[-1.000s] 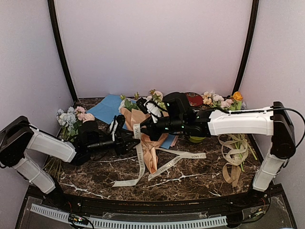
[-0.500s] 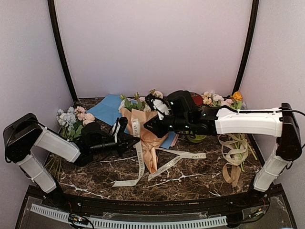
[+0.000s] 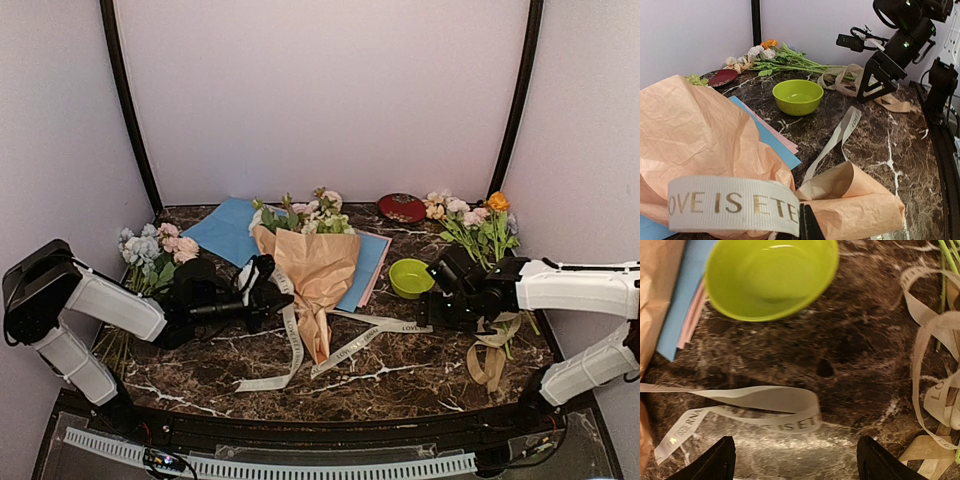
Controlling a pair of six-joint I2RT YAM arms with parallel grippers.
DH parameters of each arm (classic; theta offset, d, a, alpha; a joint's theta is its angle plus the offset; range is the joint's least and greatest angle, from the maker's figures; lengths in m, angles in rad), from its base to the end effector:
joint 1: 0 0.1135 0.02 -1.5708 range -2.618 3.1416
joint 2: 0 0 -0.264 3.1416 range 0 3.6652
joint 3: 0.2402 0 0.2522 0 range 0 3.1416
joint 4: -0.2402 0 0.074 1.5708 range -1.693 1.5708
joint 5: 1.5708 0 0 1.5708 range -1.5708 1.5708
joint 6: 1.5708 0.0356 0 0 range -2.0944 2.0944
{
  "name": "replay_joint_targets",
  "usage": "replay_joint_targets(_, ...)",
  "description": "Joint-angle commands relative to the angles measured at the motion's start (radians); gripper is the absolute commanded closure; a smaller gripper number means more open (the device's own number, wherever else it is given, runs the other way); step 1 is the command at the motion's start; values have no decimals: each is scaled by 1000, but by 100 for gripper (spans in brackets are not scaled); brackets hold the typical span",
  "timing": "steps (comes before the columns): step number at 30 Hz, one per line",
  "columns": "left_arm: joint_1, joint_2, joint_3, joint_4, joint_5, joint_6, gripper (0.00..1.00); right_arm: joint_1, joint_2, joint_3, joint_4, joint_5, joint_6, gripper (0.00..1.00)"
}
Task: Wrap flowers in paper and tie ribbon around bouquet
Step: Cross the half-tied ribbon over the folded bouquet.
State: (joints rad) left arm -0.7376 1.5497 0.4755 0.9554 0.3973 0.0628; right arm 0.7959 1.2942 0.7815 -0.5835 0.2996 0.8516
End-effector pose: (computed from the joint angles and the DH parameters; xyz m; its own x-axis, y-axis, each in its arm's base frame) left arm 0.2053 -0.2052 0.1780 -0.0308 0.1062 -0.9939 0.9082 0.4182 0.0166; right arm 0.1755 0.1642 0.2035 -0.8526 0.1568 -0.4986 0.0806 0.9820 0.1709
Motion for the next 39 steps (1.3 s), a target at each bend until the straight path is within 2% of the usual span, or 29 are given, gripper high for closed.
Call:
replay_joint_targets(1,-60,-42,47,-164,-61,172,100,-62,-37,-77,149,-95,99,16)
replay_joint_targets(4,-120,-57,66,-248,-171,306,100,-69,-8,-80,197,-129,93,15)
replay_joint_targets(11,-156,-101,100,-364,-270,474,100,-116,84,-101,290,-180,91,17)
replay_joint_targets(15,-204,-84,135,-445,-371,621,100,-124,142,-82,264,-169,82,20)
replay_joint_targets(17,-224,-83,141,-469,-414,669,100,-123,163,-82,251,-165,71,24)
replay_joint_targets(20,-227,-101,135,-480,-428,703,100,-123,173,-90,255,-187,59,40)
replay_joint_targets(22,-230,-111,136,-494,-439,720,100,-122,154,-95,257,-204,55,60)
replay_joint_targets(24,-230,-117,138,-500,-449,728,100,-123,117,-102,261,-212,53,84)
replay_joint_targets(26,-231,-118,139,-506,-450,734,100,-123,74,-101,265,-223,39,100)
replay_joint_targets(31,-232,-122,112,-461,-454,707,100,-121,-21,-44,243,-297,-39,100)
replay_joint_targets(34,-232,-135,87,-403,-446,671,100,-116,-51,25,262,-413,-101,100)
replay_joint_targets(39,-232,-139,70,-377,-417,606,100,-28,49,286,259,-490,-188,100)
